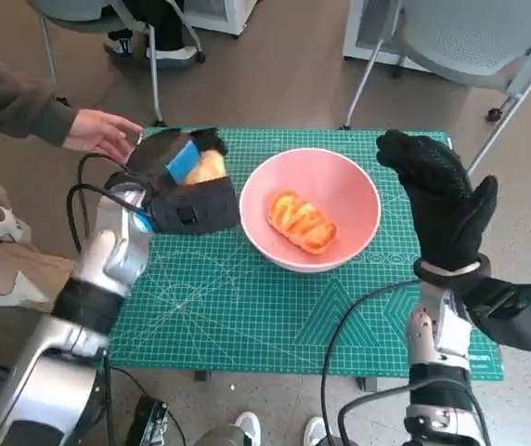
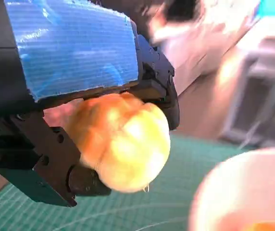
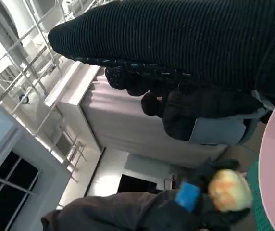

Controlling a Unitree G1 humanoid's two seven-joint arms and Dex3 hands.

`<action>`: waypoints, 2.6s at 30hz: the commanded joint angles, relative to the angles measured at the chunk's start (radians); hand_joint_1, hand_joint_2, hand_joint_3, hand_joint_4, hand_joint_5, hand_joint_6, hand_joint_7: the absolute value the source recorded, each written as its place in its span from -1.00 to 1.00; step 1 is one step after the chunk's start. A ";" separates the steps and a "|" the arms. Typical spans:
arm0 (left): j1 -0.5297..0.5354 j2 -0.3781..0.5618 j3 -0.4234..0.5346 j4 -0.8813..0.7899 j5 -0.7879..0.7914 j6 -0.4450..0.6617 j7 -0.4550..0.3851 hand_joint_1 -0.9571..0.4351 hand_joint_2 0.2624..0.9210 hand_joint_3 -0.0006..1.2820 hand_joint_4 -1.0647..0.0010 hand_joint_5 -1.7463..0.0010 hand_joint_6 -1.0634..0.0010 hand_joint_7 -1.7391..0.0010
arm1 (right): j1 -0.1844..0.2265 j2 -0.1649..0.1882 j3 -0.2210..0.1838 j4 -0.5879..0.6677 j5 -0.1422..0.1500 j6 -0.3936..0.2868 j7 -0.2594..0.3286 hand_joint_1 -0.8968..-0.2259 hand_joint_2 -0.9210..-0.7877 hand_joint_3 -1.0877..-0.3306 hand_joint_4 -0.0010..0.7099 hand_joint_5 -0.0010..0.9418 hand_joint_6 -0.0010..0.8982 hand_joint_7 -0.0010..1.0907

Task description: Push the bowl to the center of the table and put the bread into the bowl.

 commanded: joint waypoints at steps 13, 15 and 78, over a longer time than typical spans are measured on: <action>0.158 -0.040 0.077 -0.511 0.005 -0.042 0.034 0.38 0.97 -0.96 -0.50 -0.21 -0.24 -0.29 | 0.021 -0.004 0.004 0.011 0.009 0.022 0.018 -0.26 -1.00 -0.13 -0.34 -1.00 -0.80 -0.07; 0.149 -0.062 0.056 -0.501 0.001 -0.050 0.020 0.38 0.97 -0.97 -0.53 -0.19 -0.24 -0.29 | 0.021 -0.003 0.004 0.012 0.009 0.021 0.020 -0.26 -1.00 -0.13 -0.35 -1.00 -0.80 -0.07; -0.021 -0.178 0.115 0.169 -0.253 -0.598 0.032 -0.75 1.00 -0.34 1.00 1.00 0.70 1.00 | -0.002 -0.014 0.003 -0.024 -0.003 0.016 -0.021 -0.17 -1.00 -0.13 -0.35 -1.00 -0.76 -0.13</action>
